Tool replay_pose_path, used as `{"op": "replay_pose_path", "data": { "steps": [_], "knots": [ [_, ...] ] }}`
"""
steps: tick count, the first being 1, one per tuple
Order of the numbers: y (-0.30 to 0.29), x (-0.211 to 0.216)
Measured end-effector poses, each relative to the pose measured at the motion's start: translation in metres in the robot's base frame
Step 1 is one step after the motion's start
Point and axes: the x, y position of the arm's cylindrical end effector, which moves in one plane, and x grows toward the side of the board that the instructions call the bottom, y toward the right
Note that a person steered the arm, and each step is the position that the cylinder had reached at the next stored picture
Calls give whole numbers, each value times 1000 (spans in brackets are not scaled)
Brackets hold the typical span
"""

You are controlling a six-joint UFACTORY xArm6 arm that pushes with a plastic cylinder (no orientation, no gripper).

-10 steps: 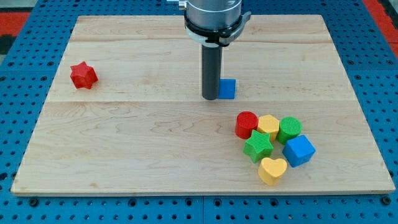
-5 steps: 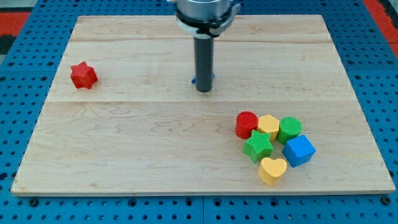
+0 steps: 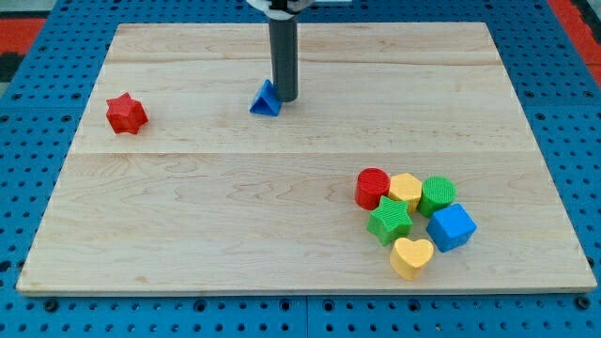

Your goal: Place the blue triangle horizontally at the right side of the red star

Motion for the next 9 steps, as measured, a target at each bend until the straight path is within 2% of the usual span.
{"op": "replay_pose_path", "data": {
  "steps": [1, 2, 3, 4, 9],
  "knots": [
    [-15, -20],
    [-58, -25],
    [-77, -11],
    [-77, 3],
    [-51, 18]
  ]
}}
